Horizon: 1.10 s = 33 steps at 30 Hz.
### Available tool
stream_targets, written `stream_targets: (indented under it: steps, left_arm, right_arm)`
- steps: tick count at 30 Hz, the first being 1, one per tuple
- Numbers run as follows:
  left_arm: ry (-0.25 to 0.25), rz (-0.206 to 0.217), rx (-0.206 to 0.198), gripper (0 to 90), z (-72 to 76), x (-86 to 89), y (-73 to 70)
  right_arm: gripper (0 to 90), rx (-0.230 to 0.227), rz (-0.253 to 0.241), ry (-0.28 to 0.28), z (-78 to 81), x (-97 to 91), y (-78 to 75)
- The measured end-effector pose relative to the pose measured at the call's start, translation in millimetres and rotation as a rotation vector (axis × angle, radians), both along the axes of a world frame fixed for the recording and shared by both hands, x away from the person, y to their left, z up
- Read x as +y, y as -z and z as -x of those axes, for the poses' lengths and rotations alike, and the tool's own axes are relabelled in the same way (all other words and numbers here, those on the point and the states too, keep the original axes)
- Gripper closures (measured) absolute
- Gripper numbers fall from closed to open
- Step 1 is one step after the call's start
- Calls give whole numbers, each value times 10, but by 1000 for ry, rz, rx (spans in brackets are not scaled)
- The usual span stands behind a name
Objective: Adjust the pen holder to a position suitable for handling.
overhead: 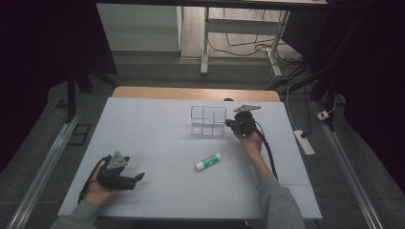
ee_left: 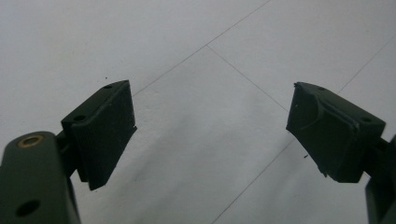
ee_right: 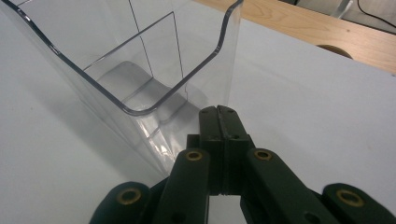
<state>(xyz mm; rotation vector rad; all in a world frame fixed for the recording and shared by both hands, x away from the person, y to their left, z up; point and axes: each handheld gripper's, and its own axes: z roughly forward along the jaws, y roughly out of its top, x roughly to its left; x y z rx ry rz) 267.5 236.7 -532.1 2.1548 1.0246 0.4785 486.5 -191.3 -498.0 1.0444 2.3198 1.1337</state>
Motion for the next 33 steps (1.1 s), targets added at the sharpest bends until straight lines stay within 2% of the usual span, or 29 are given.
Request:
stream_targets:
  steps: [13, 33]
  left_arm:
    - [-1, -2, 1, 149, -1, 3, 2]
    - [1, -12, 5, 149, -4, 7, 7]
  right_arm:
    - [895, 2, -17, -28, -36, 217, 40]
    - [894, 2, -34, -37, -56, 262, 43]
